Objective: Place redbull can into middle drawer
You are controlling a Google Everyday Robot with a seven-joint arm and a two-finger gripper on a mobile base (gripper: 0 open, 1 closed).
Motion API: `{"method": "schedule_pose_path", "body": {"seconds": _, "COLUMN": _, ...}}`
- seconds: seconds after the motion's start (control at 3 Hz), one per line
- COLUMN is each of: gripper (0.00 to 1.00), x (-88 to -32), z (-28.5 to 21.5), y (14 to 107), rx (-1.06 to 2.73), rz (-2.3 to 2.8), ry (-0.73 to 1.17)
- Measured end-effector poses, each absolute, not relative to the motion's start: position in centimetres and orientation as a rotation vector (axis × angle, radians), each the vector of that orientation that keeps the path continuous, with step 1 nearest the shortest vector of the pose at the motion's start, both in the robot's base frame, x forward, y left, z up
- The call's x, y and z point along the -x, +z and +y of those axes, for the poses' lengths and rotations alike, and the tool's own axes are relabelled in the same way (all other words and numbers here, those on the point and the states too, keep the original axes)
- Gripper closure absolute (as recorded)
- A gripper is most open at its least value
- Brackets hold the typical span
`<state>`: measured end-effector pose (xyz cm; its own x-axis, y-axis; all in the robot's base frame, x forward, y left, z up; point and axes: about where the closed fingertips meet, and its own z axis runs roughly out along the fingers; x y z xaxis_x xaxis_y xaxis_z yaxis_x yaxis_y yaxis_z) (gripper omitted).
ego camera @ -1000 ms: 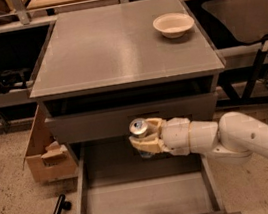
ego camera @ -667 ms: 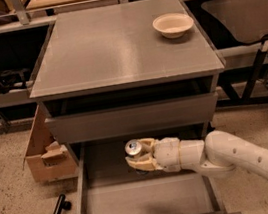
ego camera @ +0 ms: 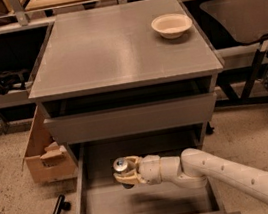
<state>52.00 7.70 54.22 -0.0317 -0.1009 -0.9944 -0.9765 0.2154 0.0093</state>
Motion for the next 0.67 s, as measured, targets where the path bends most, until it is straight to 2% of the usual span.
{"method": "schedule_pose_path", "body": {"seconds": 0.67, "gripper": 1.00, "x": -51.3, "z": 11.7, "y": 48.3, "rx": 1.080, "rz": 1.407, "ry": 1.078}}
